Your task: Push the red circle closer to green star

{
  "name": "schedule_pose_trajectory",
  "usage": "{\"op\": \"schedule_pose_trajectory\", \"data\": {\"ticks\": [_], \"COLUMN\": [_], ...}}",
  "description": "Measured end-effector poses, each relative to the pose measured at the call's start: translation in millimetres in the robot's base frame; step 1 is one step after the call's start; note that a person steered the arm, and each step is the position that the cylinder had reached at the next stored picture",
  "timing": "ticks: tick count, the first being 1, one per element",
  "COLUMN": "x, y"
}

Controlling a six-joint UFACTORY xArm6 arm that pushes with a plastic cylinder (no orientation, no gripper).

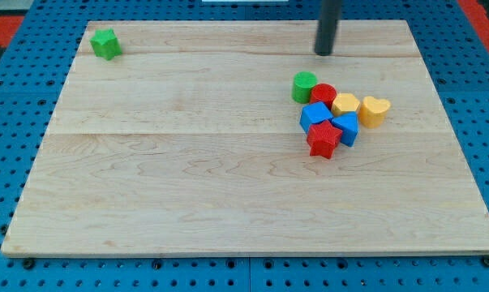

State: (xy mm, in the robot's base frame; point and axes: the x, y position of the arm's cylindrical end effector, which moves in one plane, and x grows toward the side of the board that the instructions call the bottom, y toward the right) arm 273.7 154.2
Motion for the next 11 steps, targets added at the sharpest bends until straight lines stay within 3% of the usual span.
{"op": "schedule_pose_trajectory", "data": {"ticks": [1,2,3,5,10,11], "x": [48.2,107.5,120.9,143.3,170.5,171.4], "y": [-3.0,-51.1,-67.2,-25.0,-70.2,-112.5]}}
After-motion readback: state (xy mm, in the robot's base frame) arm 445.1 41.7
